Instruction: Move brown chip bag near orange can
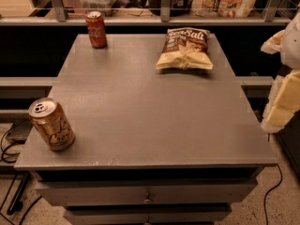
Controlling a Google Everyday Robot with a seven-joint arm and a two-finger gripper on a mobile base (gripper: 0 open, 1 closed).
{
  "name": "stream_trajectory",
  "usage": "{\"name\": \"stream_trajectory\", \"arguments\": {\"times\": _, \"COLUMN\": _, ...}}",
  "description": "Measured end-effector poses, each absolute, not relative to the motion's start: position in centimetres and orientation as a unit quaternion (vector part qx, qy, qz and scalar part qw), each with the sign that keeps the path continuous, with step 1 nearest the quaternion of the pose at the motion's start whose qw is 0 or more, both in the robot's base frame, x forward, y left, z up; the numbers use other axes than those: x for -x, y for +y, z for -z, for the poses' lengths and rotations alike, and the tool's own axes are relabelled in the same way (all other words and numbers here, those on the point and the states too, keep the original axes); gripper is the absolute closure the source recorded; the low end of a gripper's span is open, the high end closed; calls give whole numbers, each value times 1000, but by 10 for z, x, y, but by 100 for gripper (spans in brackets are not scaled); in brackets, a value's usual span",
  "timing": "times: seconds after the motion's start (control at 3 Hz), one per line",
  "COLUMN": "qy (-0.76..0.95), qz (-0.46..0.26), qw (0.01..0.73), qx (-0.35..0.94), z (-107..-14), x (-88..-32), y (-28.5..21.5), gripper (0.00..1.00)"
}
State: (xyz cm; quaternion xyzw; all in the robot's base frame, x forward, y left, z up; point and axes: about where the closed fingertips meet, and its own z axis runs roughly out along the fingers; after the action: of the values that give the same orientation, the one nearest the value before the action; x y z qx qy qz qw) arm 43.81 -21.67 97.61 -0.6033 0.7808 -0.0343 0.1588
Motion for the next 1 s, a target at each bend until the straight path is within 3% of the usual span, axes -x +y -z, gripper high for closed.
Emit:
{"name": "stream_trajectory", "arguments": {"times": 0.67, "qy": 797, "qz": 44, "qw": 179, "qx": 575, "z": -978, "x": -445, "y": -224, "gripper": 0}}
{"name": "stream_trajectory", "arguments": {"times": 1.0, "qy": 818, "qz": 42, "qw": 222, "qx": 529, "z": -979, "x": -446, "y": -232, "gripper": 0}}
